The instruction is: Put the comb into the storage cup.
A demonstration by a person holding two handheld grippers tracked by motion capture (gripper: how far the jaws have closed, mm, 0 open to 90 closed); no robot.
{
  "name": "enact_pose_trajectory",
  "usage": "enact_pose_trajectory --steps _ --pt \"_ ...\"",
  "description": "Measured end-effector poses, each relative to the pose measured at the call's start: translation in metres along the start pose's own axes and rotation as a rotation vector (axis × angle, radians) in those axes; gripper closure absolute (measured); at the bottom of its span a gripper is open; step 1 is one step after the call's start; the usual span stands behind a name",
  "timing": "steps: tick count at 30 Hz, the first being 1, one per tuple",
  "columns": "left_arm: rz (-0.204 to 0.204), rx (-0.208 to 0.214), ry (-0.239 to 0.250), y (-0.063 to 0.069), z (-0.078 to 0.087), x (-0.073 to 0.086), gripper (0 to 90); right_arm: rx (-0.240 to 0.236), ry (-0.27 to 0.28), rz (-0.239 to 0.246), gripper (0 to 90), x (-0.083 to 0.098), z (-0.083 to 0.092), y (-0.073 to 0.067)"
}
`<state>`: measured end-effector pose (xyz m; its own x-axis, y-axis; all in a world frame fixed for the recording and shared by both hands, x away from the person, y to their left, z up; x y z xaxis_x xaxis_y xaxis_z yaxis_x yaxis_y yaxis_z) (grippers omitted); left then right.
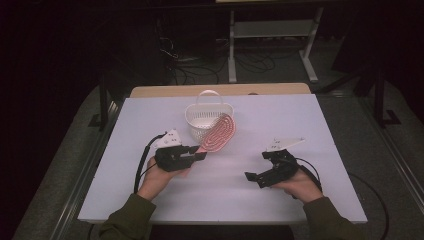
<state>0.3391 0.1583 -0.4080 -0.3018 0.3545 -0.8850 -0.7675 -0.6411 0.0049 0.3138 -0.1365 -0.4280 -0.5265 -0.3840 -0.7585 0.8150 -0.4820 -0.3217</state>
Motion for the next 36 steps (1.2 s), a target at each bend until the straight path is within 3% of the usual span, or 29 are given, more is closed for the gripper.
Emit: enact_pose_trajectory --steps 36 --pt "-0.006 -0.010 0.009 0.001 0.000 0.000 70.1 -0.056 0.044 0.005 0.0 -0.035 -0.013 0.000"
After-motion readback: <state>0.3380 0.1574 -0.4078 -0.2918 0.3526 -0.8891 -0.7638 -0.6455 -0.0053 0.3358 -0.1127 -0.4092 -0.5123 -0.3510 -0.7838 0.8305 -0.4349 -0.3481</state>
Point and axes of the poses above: each handheld gripper's, and its own axes: z roughly backward along the jaws, x roughly out of its underside, y roughly to its right, the point moved 3 cm from there along -z, roughly forward along the jaws, and after that the axes turned 12 degrees about -x, right-handed, at the moved point
